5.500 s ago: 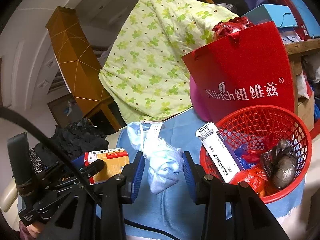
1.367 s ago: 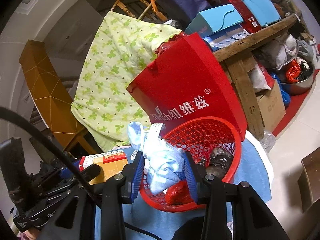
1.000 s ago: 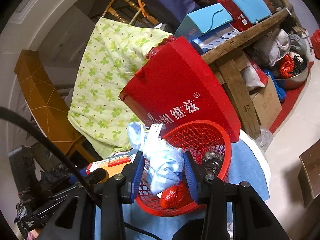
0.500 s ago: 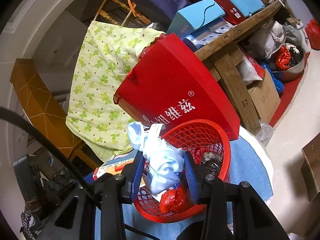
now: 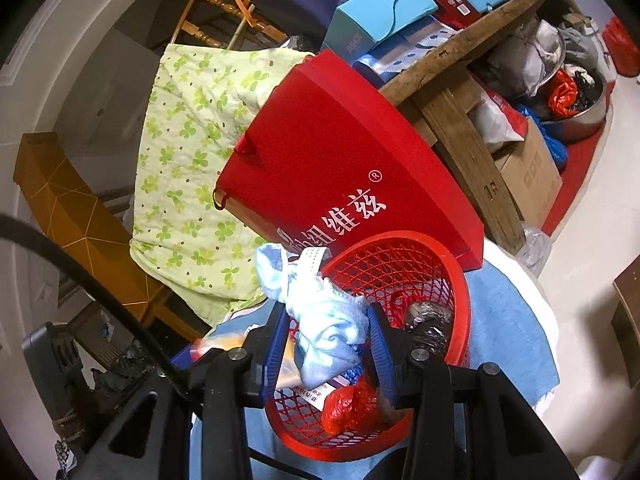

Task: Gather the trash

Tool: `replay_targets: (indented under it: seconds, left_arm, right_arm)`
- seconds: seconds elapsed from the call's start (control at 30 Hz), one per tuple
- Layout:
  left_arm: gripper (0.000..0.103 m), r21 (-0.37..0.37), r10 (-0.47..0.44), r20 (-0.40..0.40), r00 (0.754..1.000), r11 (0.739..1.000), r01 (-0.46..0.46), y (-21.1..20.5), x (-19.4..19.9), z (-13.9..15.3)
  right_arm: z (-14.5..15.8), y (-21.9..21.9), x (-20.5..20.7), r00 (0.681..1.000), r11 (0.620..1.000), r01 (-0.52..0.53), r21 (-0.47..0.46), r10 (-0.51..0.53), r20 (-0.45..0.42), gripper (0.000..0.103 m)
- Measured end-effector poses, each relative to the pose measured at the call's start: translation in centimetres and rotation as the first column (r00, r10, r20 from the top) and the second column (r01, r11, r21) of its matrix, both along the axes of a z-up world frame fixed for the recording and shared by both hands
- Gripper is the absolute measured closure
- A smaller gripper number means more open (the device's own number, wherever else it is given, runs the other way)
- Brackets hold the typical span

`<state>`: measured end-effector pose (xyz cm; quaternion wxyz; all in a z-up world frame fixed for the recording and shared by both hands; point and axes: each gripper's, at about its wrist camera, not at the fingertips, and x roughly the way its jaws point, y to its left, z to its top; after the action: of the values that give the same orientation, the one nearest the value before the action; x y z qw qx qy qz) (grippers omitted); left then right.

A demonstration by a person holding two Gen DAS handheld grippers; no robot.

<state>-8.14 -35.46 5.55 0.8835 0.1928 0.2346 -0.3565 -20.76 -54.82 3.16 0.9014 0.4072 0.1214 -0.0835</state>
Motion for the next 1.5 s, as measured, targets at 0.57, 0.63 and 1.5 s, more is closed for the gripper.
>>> replay_targets:
  seconds: [0.57, 0.63, 1.5]
  left_arm:
    - [0.048, -0.021, 0.009, 0.002, 1.000, 1.000, -0.009, 0.6, 0.8, 0.0]
    - [0.047, -0.024, 0.016, 0.015, 1.000, 1.000, -0.015, 1.1, 0.8, 0.2]
    - [0.018, -0.039, 0.162, 0.135, 0.978, 0.987, -0.158, 10.1, -1.5, 3.6]
  right_arm:
    - [-1.8, -1.0, 1.5, 0.999, 0.998, 0.010, 0.059, -0.007, -0.044, 0.047]
    - [-1.8, -1.0, 1.5, 0.999, 0.998, 0.009, 0.059, -0.007, -0.045, 0.047]
    - [5.1, 8.5, 0.1, 0.989, 0.948, -0.018, -0.319, -0.031, -0.147, 0.036]
